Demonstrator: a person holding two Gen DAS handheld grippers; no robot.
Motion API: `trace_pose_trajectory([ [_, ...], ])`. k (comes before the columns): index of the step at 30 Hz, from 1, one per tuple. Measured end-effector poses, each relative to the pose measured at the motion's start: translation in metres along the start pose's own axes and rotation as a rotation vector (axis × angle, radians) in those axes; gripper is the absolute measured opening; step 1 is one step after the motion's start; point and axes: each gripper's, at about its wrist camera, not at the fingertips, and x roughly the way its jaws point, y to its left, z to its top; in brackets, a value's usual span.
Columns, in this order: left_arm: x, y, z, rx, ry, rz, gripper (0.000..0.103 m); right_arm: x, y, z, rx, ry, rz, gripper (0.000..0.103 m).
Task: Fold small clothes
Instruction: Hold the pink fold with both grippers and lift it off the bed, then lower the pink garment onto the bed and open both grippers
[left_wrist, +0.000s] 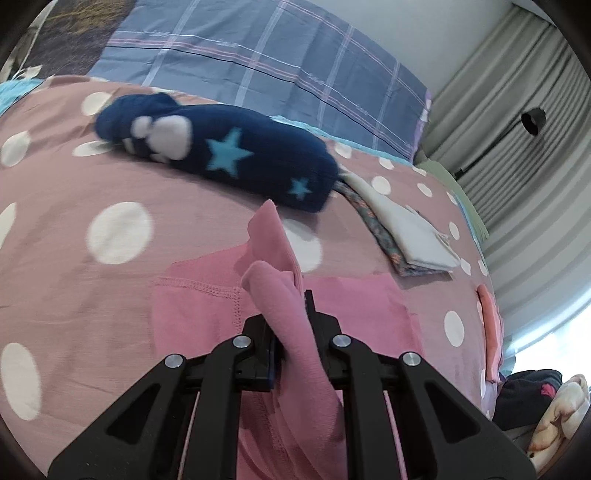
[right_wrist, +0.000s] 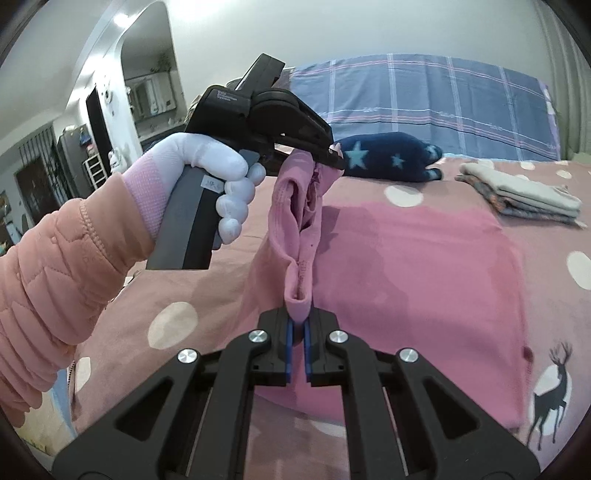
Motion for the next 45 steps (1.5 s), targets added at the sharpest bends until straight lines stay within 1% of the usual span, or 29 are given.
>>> trace_pose_trajectory([
  [5, 0.028, -0.044, -0.005, 0.056, 0.027, 0.007, 0.011, -0.015, -0.031, -0.01, 0.061, -0.013, -0.021, 0.004],
  [9, 0.05, -0.068, -0.007, 0.073, 0.04, 0.01, 0.011, -0.029, -0.061, -0.021, 0.132, -0.027, -0.055, 0.004],
  [13, 0.076, -0.093, -0.01, 0.103, 0.071, 0.002, 0.011, -0.037, -0.088, -0.032, 0.205, -0.033, -0.08, 0.004],
  [18, 0.106, -0.124, -0.019, 0.17, 0.12, 0.018, 0.011, -0.043, -0.115, -0.046, 0.297, -0.024, -0.08, 0.004],
  [22, 0.121, -0.144, -0.026, 0.223, 0.141, 0.025, 0.011, -0.05, -0.125, -0.053, 0.329, -0.028, -0.086, 0.004],
  [24, 0.13, -0.152, -0.03, 0.252, 0.153, 0.04, 0.011, -0.051, -0.128, -0.056, 0.341, -0.021, -0.085, 0.004],
  [31, 0.146, -0.165, -0.037, 0.307, 0.171, 0.065, 0.011, -0.056, -0.132, -0.062, 0.368, -0.019, -0.083, 0.004],
  [34, 0.151, -0.172, -0.039, 0.332, 0.172, 0.087, 0.012, -0.051, -0.138, -0.061, 0.384, -0.009, -0.08, 0.004],
  [36, 0.152, -0.173, -0.04, 0.341, 0.171, 0.092, 0.012, -0.049, -0.141, -0.062, 0.393, -0.001, -0.078, 0.004],
  [38, 0.148, -0.173, -0.039, 0.332, 0.165, 0.083, 0.016, -0.047, -0.143, -0.064, 0.413, 0.012, -0.067, 0.005],
  [40, 0.137, -0.172, -0.034, 0.318, 0.14, 0.064, 0.018, -0.046, -0.145, -0.067, 0.437, 0.023, -0.054, 0.007],
  [42, 0.117, -0.172, -0.031, 0.311, 0.105, 0.036, 0.02, -0.044, -0.148, -0.069, 0.459, 0.033, -0.041, 0.008],
  [43, 0.101, -0.171, -0.031, 0.322, 0.08, 0.021, 0.024, -0.042, -0.15, -0.07, 0.469, 0.038, -0.029, 0.008],
  [44, 0.09, -0.171, -0.032, 0.333, 0.061, 0.016, 0.032, -0.041, -0.151, -0.07, 0.477, 0.044, -0.022, 0.008],
  [45, 0.074, -0.168, -0.035, 0.351, 0.034, 0.014, 0.035, -0.04, -0.152, -0.071, 0.486, 0.049, -0.015, 0.008],
])
